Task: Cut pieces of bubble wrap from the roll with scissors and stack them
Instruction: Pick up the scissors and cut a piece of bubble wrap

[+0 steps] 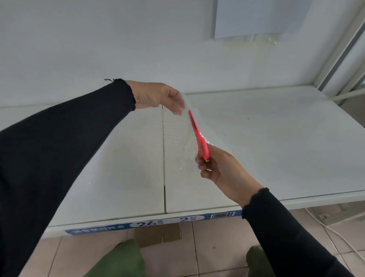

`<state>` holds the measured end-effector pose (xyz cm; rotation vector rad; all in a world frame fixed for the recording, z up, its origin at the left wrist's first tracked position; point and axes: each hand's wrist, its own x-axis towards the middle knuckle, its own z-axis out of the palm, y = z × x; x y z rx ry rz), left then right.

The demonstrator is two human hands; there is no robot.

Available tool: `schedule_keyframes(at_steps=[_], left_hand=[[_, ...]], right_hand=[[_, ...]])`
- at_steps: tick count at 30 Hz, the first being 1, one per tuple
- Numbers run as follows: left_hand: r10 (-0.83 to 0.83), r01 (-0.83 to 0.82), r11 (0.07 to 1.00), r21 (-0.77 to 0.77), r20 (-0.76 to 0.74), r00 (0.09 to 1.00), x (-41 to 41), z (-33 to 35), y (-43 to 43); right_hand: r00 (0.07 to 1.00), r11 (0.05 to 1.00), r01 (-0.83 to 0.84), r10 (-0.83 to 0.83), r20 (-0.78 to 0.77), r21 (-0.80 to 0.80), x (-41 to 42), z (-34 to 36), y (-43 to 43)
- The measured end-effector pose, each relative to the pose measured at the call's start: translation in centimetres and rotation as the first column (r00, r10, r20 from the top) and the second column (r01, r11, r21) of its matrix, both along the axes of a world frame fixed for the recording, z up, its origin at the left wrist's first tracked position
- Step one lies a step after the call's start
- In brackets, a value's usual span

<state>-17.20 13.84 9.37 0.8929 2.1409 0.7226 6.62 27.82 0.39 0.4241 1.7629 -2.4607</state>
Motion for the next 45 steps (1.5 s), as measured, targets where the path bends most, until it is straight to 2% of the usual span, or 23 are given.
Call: schedule_keyframes(at_steps=[16,28,32,36,45], left_hand=[[-0.057,0.044,0.995,0.093,0.141,0.988,0.6,0.3,1.6],[-0.057,0.043,0.994,0.099,0.139,0.989,0.0,0.5,1.4],[-0.075,0.066,0.995,0.075,0.126,0.989,0.5,0.4,1.5],[-0.094,0.089,0.995,0.049,0.11,0.989,0.7,0.3,1.7],[-0.1,0.09,0.991,0.101,0.1,0.99,0.6,0.4,2.1]], right_hand=[[1.0,1.0,-0.004,0.004,-0.024,-0.01,-0.4,-0.3,1.5],[1.0,0.999,0.003,-0.004,-0.015,-0.039,-0.2,0.1,1.4],[1.0,0.995,0.007,-0.007,0.002,-0.099,-0.4,0.2,1.4],[1.0,0.995,0.001,-0.001,-0.003,-0.096,-0.4,0.1,1.5],[1.0,0.997,-0.004,0.003,-0.01,-0.078,-0.3,0.0,1.7]])
